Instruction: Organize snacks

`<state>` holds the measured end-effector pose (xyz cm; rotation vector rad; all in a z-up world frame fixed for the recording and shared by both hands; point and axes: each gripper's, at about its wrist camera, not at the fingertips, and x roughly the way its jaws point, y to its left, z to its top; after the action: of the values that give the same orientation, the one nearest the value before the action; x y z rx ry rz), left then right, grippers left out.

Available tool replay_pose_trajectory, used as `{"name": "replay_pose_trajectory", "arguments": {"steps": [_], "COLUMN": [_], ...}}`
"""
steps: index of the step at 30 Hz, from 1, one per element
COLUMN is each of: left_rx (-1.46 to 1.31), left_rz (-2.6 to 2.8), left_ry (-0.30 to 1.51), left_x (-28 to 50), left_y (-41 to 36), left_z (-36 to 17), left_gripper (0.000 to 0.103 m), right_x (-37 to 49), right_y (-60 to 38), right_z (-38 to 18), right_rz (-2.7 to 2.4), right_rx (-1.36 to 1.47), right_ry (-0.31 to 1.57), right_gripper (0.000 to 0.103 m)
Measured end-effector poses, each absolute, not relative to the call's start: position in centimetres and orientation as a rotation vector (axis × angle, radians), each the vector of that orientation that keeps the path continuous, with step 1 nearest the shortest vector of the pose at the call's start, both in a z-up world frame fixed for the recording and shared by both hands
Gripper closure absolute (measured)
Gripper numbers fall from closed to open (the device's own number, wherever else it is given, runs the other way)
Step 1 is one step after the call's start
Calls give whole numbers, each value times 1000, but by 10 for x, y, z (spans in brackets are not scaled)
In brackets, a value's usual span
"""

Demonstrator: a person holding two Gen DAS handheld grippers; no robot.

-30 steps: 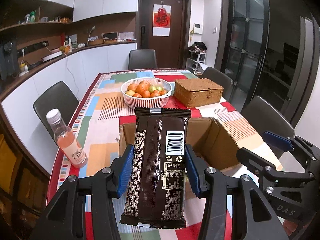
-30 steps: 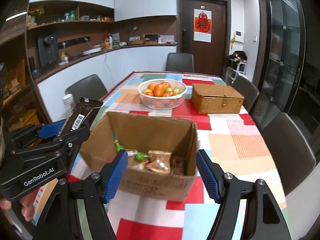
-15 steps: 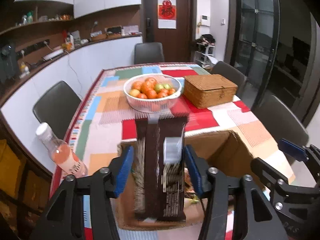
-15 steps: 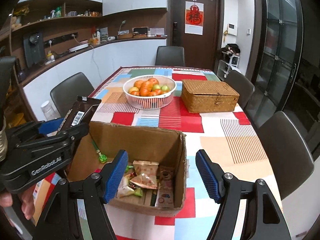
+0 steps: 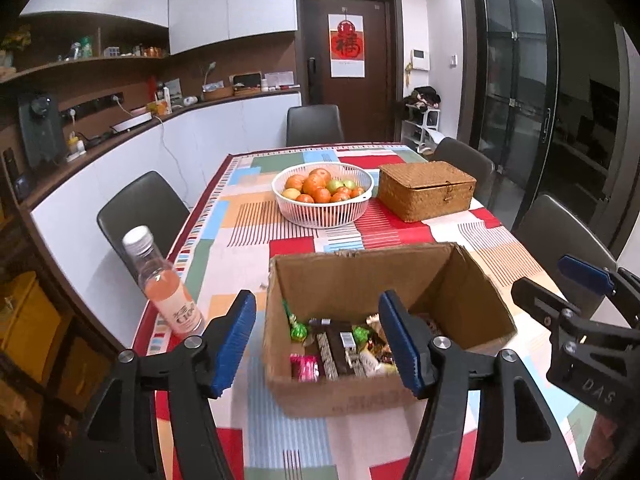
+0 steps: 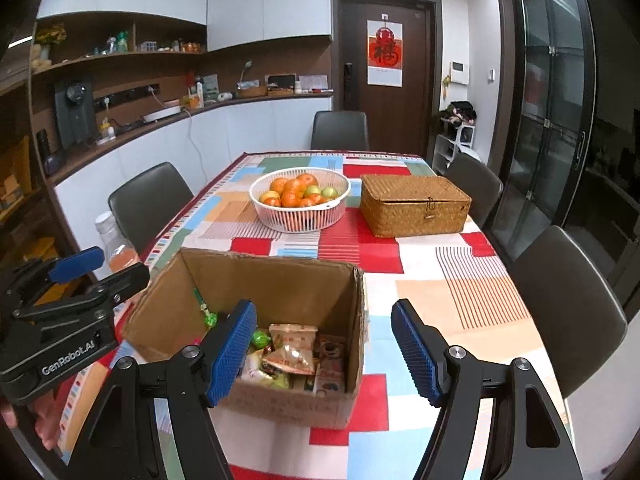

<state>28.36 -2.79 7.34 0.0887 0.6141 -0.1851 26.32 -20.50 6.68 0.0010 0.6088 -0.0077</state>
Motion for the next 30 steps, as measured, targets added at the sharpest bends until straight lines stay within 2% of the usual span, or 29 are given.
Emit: {"name": "replay_pose_trajectory", "arguments": {"steps": [4,6,9,13,19,21,30], "left_rx": [81,81,82,78,51,50,77], "left_rz": [-193,-187,-173,-171,-166,-158,-138], "left_ry": [595,583,555,529,508,498,463], "left_x": [253,237,214,184,150,138,106], "left_y": [-22,-19,-13,-8,3,5,4], "left_z": [77,80,83,84,84,84,91], "left_gripper": [36,30,21,15,6,0,0], "right_x": [239,226,207,183,144,135,102], "right_y": [-202,-202,-201,-197,-190,-187,-191], "right_z": [71,73,72,73,75,74,78], "right_rz": [6,10,16,28,29,25,8], "right_rx": [3,12,26,28,20,7,16], "right_ry": [584,573,568,559,524,521,498], "right_gripper": [32,32,26,25,18,17,17]}}
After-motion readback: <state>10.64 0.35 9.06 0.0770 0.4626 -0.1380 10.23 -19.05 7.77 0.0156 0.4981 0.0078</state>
